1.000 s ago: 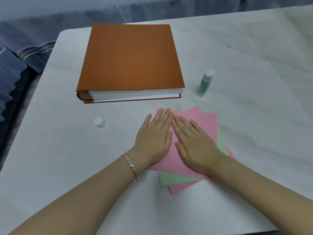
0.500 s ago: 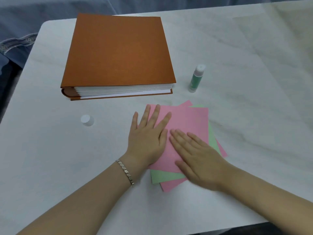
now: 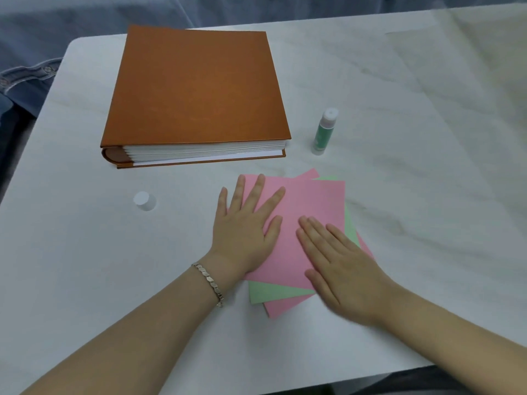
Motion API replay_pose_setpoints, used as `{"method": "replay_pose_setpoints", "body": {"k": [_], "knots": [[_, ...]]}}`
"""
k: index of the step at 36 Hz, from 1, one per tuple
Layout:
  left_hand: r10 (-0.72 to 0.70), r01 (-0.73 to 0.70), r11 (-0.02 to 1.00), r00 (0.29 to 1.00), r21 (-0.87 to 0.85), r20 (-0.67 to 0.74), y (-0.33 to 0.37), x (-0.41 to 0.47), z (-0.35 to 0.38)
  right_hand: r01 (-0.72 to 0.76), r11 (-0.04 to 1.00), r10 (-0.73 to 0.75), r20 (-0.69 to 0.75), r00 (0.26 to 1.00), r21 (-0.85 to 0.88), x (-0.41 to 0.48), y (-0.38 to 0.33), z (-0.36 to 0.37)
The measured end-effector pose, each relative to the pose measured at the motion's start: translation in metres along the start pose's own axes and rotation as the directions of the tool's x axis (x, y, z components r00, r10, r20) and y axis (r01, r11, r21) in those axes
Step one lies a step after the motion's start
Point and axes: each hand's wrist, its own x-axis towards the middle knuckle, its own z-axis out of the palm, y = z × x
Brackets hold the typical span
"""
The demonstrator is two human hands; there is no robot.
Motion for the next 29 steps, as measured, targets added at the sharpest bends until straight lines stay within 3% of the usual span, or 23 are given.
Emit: {"method": "replay_pose_setpoints", "body": {"k": [10, 14, 16, 21, 26, 29], "knots": [[0.003, -0.004, 0.999, 1.000, 0.051, 0.017, 0.001, 0.001, -0.001, 0.033, 0.999, -0.031, 0.138, 0.990, -0.010, -0.038, 0.007, -0.018], [0.012, -0.013, 0.999, 1.000, 0.037, 0.018, 0.001, 0.001, -0.002, -0.066, 0.996, 0.065, 0.027, 0.998, 0.063, -0.001, 0.022, -0.038], [0.027, -0.027, 0.999, 1.000, 0.031, 0.014, 0.001, 0.001, -0.002, -0.112, 0.987, 0.105, 0.065, 0.992, 0.115, 0.016, 0.023, -0.029], [0.064, -0.060, 0.998, 0.991, 0.036, -0.117, 0.000, 0.003, 0.001, -0.237, 0.969, 0.236, 0.028, 0.971, 0.063, 0.045, 0.003, -0.003], [0.082, -0.083, 0.997, 0.990, -0.004, -0.112, 0.031, -0.010, 0.008, -0.237, 0.970, 0.242, -0.117, 0.963, 0.056, 0.045, 0.003, 0.006], [0.095, -0.098, 0.995, 0.992, -0.036, -0.080, 0.045, -0.019, 0.011, -0.220, 0.975, 0.221, -0.114, 0.969, 0.022, 0.045, 0.005, 0.008]]}}
